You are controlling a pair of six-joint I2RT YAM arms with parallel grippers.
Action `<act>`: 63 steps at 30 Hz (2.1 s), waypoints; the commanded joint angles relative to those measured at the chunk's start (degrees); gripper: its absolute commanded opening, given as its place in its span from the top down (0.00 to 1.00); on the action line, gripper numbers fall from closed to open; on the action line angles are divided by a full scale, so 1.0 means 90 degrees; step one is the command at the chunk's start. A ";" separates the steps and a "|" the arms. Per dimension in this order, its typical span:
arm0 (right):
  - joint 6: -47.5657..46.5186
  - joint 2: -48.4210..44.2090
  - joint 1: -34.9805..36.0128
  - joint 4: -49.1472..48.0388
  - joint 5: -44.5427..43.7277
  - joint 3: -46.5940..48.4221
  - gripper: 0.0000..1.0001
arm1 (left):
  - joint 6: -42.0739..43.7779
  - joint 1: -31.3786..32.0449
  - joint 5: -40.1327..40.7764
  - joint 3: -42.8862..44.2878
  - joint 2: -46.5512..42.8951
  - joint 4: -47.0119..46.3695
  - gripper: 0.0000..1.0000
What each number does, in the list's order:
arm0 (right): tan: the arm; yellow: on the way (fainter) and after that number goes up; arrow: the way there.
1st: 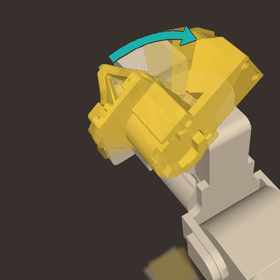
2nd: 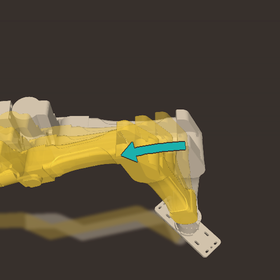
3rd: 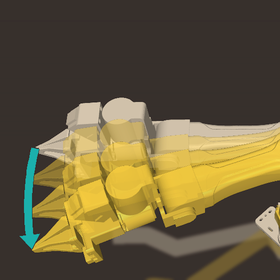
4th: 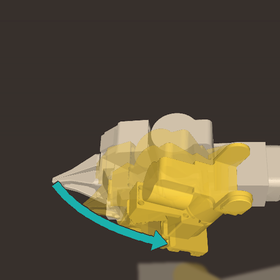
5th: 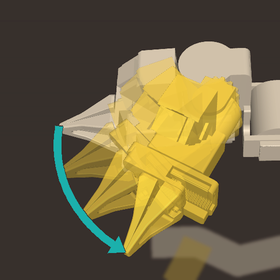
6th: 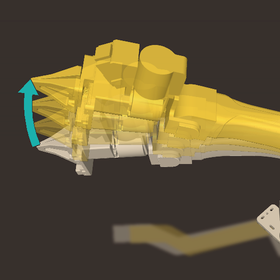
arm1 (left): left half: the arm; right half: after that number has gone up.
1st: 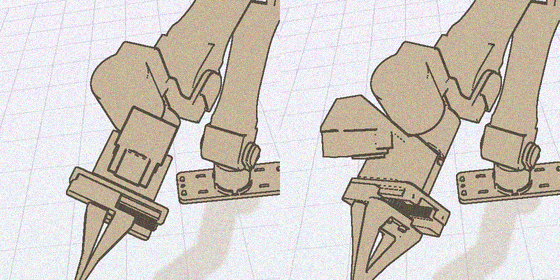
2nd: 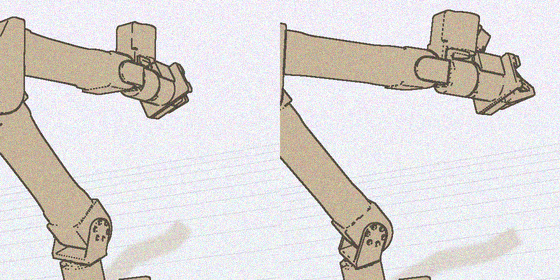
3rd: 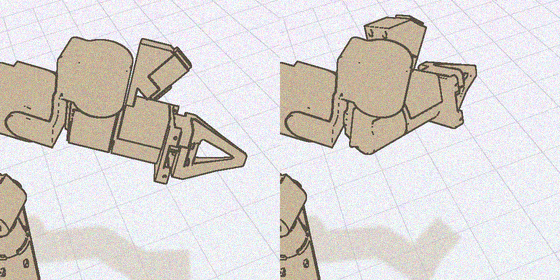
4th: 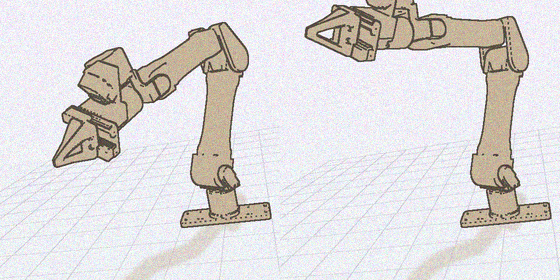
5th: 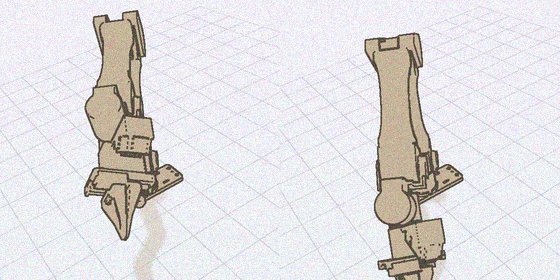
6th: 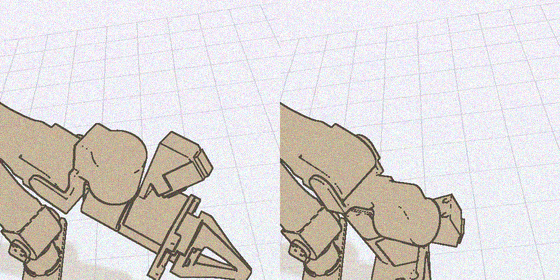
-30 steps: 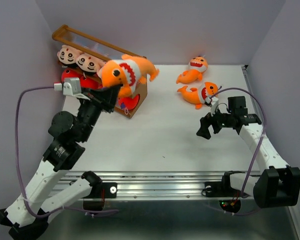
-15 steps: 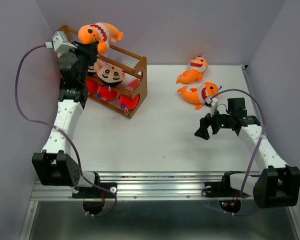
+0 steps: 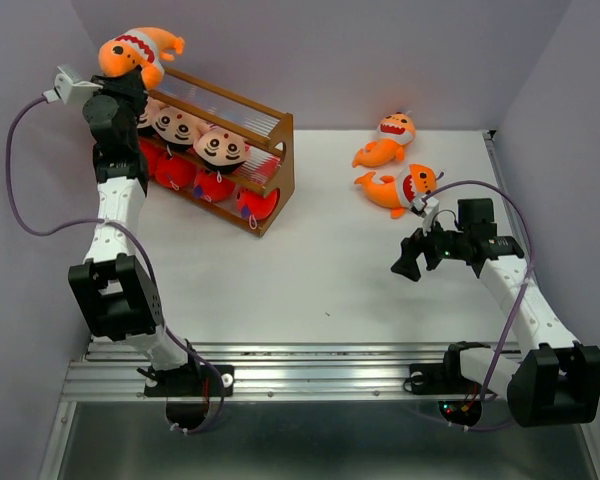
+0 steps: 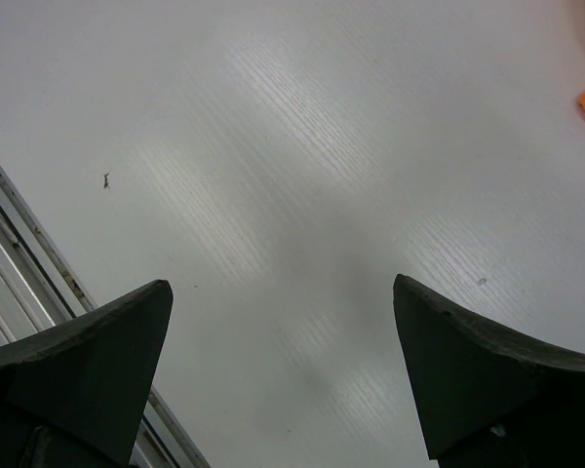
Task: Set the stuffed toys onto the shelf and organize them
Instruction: Place the stuffed toy onto shelf
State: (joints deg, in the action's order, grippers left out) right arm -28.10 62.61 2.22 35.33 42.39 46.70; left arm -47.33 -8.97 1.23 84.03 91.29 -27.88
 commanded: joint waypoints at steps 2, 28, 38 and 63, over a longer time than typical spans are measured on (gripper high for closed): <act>-0.0081 -0.0072 -0.0041 -0.0293 -0.0042 -0.0032 0.00 | -0.0268 -0.0262 -0.0430 0.0156 0.0140 -0.0906 1.00; -0.0159 -0.0013 -0.0159 -0.0293 -0.0130 -0.0081 0.00 | -0.0503 -0.0858 -0.1241 0.0507 0.1488 -0.1492 1.00; -0.0179 0.0036 -0.0159 -0.0293 -0.0140 -0.0081 0.00 | -0.0649 -0.0907 -0.1475 0.0585 0.1673 -0.1492 0.76; -0.0189 0.0075 -0.0159 -0.0293 -0.0169 -0.0071 0.00 | -0.0952 -0.1132 -0.1661 0.0595 0.1410 -0.1326 0.14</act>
State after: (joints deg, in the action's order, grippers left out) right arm -28.95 63.16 1.15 35.14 40.91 46.02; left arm -55.07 -17.91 -13.13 87.48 106.72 -37.85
